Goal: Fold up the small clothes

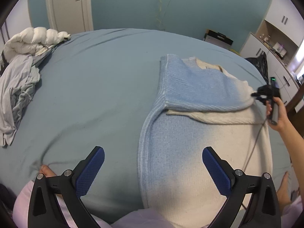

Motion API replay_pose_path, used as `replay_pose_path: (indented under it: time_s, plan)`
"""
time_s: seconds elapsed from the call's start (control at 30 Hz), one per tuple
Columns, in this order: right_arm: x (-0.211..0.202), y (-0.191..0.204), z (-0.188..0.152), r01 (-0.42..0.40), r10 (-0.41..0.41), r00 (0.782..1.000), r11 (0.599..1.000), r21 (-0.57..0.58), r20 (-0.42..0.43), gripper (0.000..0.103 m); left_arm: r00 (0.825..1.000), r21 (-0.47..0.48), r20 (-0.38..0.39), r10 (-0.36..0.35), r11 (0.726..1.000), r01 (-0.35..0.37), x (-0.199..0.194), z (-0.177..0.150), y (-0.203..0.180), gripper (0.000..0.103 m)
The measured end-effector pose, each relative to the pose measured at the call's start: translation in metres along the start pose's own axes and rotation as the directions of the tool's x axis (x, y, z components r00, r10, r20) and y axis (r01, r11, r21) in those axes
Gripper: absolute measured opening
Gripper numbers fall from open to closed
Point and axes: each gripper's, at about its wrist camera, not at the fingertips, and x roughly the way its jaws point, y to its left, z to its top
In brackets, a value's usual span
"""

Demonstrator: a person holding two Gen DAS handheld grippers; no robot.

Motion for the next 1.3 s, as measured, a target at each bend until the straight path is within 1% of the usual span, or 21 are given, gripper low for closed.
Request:
replay_pose_path:
  time_s: [0.07,0.2,0.27,0.33,0.37,0.43,0.47,0.53,0.57,0.63,0.67,0.73,0.77,0.8,0.87,0.93,1.0,1.1,1.2,1.27,1.3]
  plan:
    - [-0.03,0.009,-0.008,-0.006,0.011,0.997,0.998,-0.06,0.074,0.005,1.0,-0.02,-0.002,-0.012,1.0,0.012,-0.002,0.0,0.002,0.103]
    - [-0.096,0.015,-0.027,-0.08,0.096,0.985,0.99,-0.114,0.143,0.005,1.0,-0.032,0.012,-0.029,0.999,0.029,-0.013,-0.001,0.001,0.103]
    - [-0.136,0.014,-0.036,-0.134,0.165,0.965,0.978,-0.161,0.203,0.004,0.999,-0.024,0.02,-0.032,0.999,0.033,-0.016,-0.002,-0.001,0.103]
    - [-0.167,0.007,-0.049,-0.145,0.196,0.945,0.969,-0.202,0.262,0.004,0.999,-0.011,0.026,-0.032,0.999,0.032,-0.018,-0.002,-0.005,0.103]
    - [-0.176,0.003,-0.055,-0.131,0.189,0.942,0.967,-0.216,0.276,0.004,0.999,-0.004,0.025,-0.03,1.0,0.03,-0.018,-0.002,-0.007,0.103]
    - [-0.175,-0.008,-0.064,-0.075,0.143,0.952,0.966,-0.248,0.269,0.005,0.999,0.007,0.021,-0.031,1.0,0.03,-0.017,-0.002,-0.012,0.103]
    - [-0.166,-0.014,-0.068,-0.028,0.096,0.964,0.963,-0.266,0.247,0.01,0.999,0.012,0.019,-0.031,0.999,0.031,-0.017,-0.002,-0.013,0.103]
    - [-0.136,-0.019,-0.074,0.026,0.023,0.987,0.954,-0.298,0.159,0.017,0.999,0.021,0.022,-0.034,0.999,0.034,-0.018,-0.002,-0.014,0.103]
    - [-0.119,-0.024,-0.082,0.042,-0.012,0.995,0.952,-0.302,0.101,0.024,0.999,0.029,0.025,-0.033,0.999,0.032,-0.019,-0.002,-0.015,0.103]
    - [-0.102,-0.048,-0.087,0.092,-0.101,0.995,0.961,-0.26,-0.021,0.026,0.999,0.042,0.034,-0.03,0.999,0.028,-0.02,-0.001,-0.016,0.103]
    - [-0.104,-0.058,-0.088,0.118,-0.128,0.991,0.966,-0.232,-0.028,0.026,0.999,0.045,0.037,-0.028,0.999,0.026,-0.02,-0.001,-0.016,0.103]
    - [-0.119,-0.065,-0.086,0.166,-0.165,0.986,0.965,-0.202,0.019,0.034,0.999,0.044,0.032,-0.033,0.999,0.031,-0.019,-0.001,-0.016,0.103]
    - [-0.133,-0.062,-0.087,0.193,-0.185,0.981,0.961,-0.196,0.062,0.051,0.999,0.043,0.029,-0.034,0.999,0.033,-0.018,-0.002,-0.016,0.103]
    - [-0.143,-0.054,-0.09,0.201,-0.185,0.978,0.959,-0.198,0.095,0.065,0.999,0.04,0.024,-0.034,0.999,0.033,-0.017,-0.002,-0.016,0.103]
    - [-0.157,-0.033,-0.097,0.163,-0.134,0.981,0.963,-0.214,0.144,0.08,0.999,0.037,0.017,-0.034,0.999,0.034,-0.016,-0.003,-0.016,0.103]
    - [-0.155,0.008,-0.111,0.114,-0.08,0.987,0.958,-0.262,0.137,0.081,0.999,0.033,0.02,-0.037,0.999,0.036,-0.017,-0.002,-0.015,0.103]
    - [-0.144,0.05,-0.134,0.061,-0.034,0.996,0.935,-0.349,0.082,0.081,0.999,0.033,0.021,-0.038,0.999,0.038,-0.017,-0.002,-0.015,0.103]
    - [-0.12,0.113,-0.183,0.051,-0.039,0.999,0.87,-0.49,0.035,0.081,0.999,0.041,0.017,-0.039,0.998,0.038,-0.016,-0.003,-0.016,0.103]
    - [-0.091,0.166,-0.243,0.028,-0.044,0.999,0.785,-0.619,-0.009,0.081,0.999,0.048,0.015,-0.036,0.998,0.035,-0.015,-0.005,-0.014,0.103]
    - [-0.07,0.189,-0.272,0.026,-0.061,0.998,0.737,-0.675,-0.028,0.081,0.999,0.042,0.018,-0.039,0.998,0.038,-0.016,-0.004,-0.012,0.103]
    - [-0.061,0.192,-0.28,0.038,-0.081,0.996,0.727,-0.685,-0.031,0.081,0.999,0.038,0.019,-0.043,0.998,0.042,-0.016,-0.004,-0.011,0.103]
